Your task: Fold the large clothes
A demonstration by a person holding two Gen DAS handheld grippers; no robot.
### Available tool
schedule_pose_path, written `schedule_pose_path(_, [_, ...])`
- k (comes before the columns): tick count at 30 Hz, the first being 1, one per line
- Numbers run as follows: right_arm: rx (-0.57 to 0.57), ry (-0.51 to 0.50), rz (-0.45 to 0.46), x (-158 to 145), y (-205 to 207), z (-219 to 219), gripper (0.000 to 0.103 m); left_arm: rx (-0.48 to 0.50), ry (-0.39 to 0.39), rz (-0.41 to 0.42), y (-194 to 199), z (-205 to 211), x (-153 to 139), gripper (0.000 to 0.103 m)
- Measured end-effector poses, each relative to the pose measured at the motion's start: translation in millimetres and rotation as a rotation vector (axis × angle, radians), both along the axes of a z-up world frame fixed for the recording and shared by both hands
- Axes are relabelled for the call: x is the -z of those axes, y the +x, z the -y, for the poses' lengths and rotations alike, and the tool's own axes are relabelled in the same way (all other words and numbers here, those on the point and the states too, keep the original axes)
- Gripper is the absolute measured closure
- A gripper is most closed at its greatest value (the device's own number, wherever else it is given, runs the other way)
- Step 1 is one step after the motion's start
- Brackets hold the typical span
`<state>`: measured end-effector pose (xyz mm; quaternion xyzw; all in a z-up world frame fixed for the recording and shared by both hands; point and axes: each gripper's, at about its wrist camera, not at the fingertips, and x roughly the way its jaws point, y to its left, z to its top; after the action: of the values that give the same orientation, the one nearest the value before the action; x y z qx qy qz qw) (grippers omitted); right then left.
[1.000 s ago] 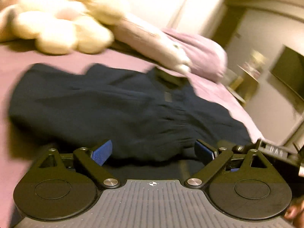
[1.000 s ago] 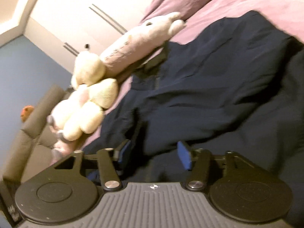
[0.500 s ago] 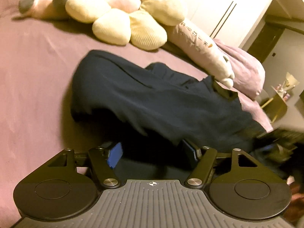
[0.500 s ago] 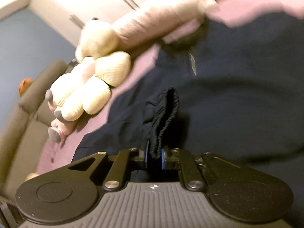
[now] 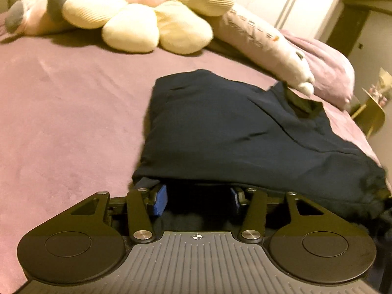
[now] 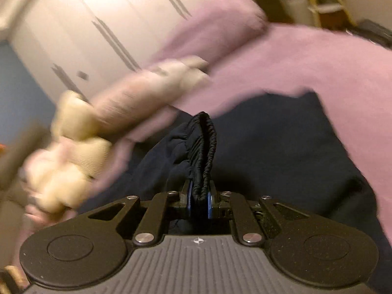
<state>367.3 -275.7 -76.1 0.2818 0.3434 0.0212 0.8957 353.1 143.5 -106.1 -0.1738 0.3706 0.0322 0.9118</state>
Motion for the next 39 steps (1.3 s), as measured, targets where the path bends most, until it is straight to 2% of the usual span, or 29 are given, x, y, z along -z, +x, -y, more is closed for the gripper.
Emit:
schedule_pose_path(2, [0.010,-0.011,-0.065,19,5,5,0.092,0.013,0.002,0.001,-3,2,-1,0.051])
schedule_pose_path(4, [-0.006,-0.056,-0.071,25,5,1,0.092,0.011,-0.004,0.007,-5,1,-3,0.051])
schedule_pose_path(7, [-0.006,-0.084,0.009,5,-4,1,0.092,0.006,-0.045,0.010,-6,-1,-7,0.051])
schedule_pose_path(10, [0.045,-0.127,0.105,-26,-16,7,0.092,0.033,-0.070,0.010,-10,4,-10,0.051])
schedule_pose_path(12, [0.062,-0.159,0.127,-34,-21,13,0.092,0.063,-0.074,0.006,-14,11,-11,0.045])
schedule_pose_path(14, [0.088,-0.189,0.093,-27,-20,24,0.092,0.103,-0.085,-0.006,-18,17,-10,0.035])
schedule_pose_path(16, [0.106,-0.175,0.007,-9,-12,38,0.091,0.139,-0.090,-0.003,-26,20,-15,0.027])
schedule_pose_path(18, [0.108,-0.151,-0.027,4,-10,50,0.086,0.174,-0.083,0.011,-36,20,-28,0.026])
schedule_pose_path(19, [0.107,-0.140,0.001,5,-16,56,0.084,0.200,-0.076,0.032,-41,20,-37,0.024])
schedule_pose_path(21, [0.168,-0.175,0.085,-3,-32,61,0.068,0.228,-0.039,0.094,-48,20,-55,0.014])
schedule_pose_path(23, [0.221,-0.219,0.162,-10,-43,59,0.065,0.209,0.021,0.172,-45,24,-69,0.008])
schedule_pose_path(25, [0.165,-0.156,0.205,-14,-42,52,0.065,0.175,0.054,0.216,-33,33,-74,0.007])
schedule_pose_path(28, [0.035,-0.186,0.209,-13,-31,9,0.065,0.123,0.031,0.270,-6,53,-67,0.005])
schedule_pose_path(30, [-0.067,-0.225,0.203,-13,-17,-23,0.071,0.120,0.045,0.248,15,68,-56,0.004])
schedule_pose_path(33, [-0.176,-0.299,0.174,-2,8,-61,0.072,0.108,0.134,0.180,39,84,-28,0.004])
schedule_pose_path(35, [-0.204,-0.372,0.141,8,16,-72,0.072,0.088,0.176,0.126,45,83,-9,0.004])
schedule_pose_path(37, [-0.182,-0.436,0.065,27,24,-67,0.074,0.123,0.219,0.105,46,84,8,0.004])
schedule_pose_path(39, [-0.174,-0.437,0.059,40,21,-49,0.088,0.170,0.275,0.138,41,86,20,0.003])
